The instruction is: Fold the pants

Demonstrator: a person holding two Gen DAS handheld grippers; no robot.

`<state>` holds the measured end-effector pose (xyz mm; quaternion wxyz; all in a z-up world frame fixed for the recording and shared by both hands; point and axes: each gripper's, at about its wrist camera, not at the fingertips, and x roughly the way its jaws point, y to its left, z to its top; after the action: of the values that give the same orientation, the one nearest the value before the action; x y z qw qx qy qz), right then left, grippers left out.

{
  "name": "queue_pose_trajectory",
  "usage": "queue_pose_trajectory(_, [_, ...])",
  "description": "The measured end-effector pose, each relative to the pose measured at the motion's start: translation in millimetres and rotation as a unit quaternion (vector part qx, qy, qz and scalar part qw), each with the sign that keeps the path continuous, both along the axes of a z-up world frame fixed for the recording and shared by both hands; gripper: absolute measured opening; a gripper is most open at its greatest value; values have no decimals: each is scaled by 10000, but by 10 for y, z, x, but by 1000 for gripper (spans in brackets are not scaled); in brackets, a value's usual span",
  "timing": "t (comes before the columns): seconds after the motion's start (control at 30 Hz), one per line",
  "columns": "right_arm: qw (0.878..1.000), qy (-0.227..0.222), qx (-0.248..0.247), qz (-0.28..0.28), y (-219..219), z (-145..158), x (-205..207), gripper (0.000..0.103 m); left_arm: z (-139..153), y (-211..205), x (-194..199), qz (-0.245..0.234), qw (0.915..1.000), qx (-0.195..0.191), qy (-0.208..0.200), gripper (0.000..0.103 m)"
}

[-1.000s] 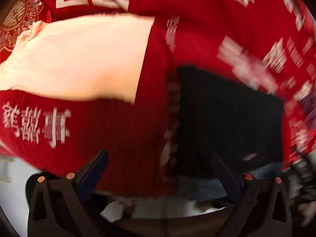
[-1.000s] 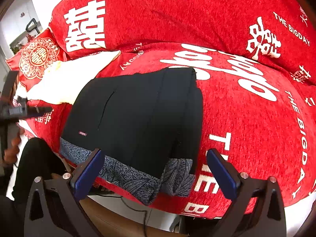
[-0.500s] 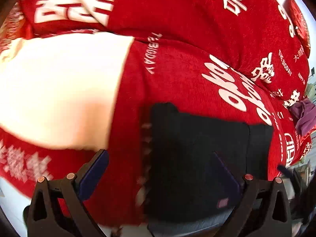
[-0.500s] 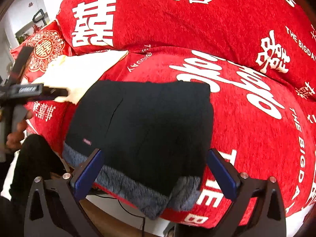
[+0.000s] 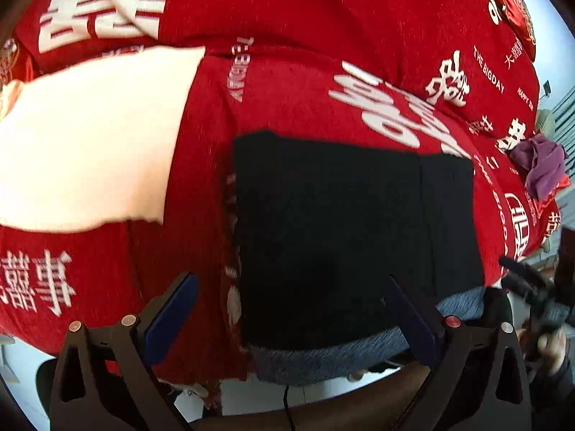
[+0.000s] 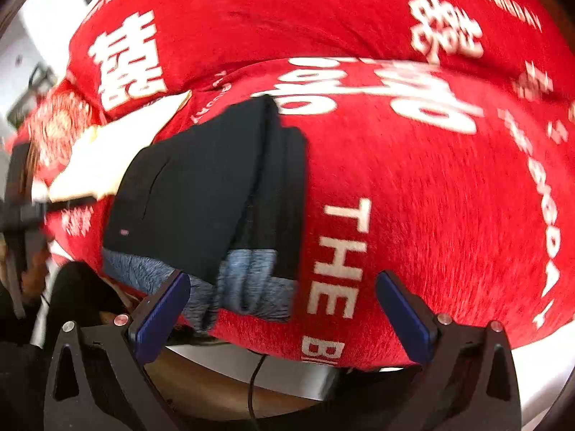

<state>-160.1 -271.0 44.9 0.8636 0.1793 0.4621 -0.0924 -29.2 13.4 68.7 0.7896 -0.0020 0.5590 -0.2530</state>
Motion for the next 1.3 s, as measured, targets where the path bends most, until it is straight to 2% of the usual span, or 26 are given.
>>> queue_pose_trajectory(0.07, [9993, -126, 361, -56, -120, -51, 41, 103, -120, 52, 136, 150, 9995, -88, 263, 103])
queue_pose_trajectory(0.2, [9932, -403, 1089, 1, -285, -201, 265, 103, -289, -59, 271, 149, 9969, -427, 642, 103])
queue_pose_trajectory(0.3, [9885, -466, 1431, 109, -299, -326, 407, 103, -348, -184, 183, -100, 9964, -424, 722, 103])
queue_pose_trajectory(0.37, [9851, -443, 1635, 313, -271, -434, 506, 103, -386, -282, 161, -170, 9978, -248, 597, 103])
queue_pose_trajectory(0.43, [9826, -432, 1728, 525, -240, -551, 598, 103, -413, -309, 156, -182, 9980, -240, 558, 103])
queue_pose_trajectory(0.5, [9821, -660, 1641, 651, -218, -542, 631, 103, -442, -280, 178, -193, 9974, -344, 610, 103])
queue_pose_trajectory(0.6, [9756, -776, 1926, 712, -205, -541, 754, 103, -504, -165, 212, -204, 9953, -591, 740, 103])
queue_pose_trajectory(0.7, [9784, -716, 1700, 935, -150, -593, 843, 103, -632, -111, 259, -192, 9901, -954, 1015, 103])
queue_pose_trajectory(0.8, [9793, -762, 1396, 1254, -102, -612, 879, 103, -688, -78, 290, -157, 9869, -1147, 1127, 103])
queue_pose_trajectory(1.03, [9846, -654, 981, 1290, -16, -605, 884, 103, -642, -212, 299, -167, 9907, -976, 929, 102])
queue_pose_trajectory(1.17, [9886, -338, 925, 1137, 21, -545, 963, 102, -516, -233, 206, -196, 9945, -833, 611, 85])
queue_pose_trajectory(1.2, [9924, -312, 830, 858, 27, -527, 967, 101, -474, -240, 171, -236, 9955, -770, 492, 80])
queue_pose_trajectory(1.3, [9947, -191, 595, 814, 103, -496, 972, 87, -368, -277, 106, -279, 9976, -559, 283, 72])
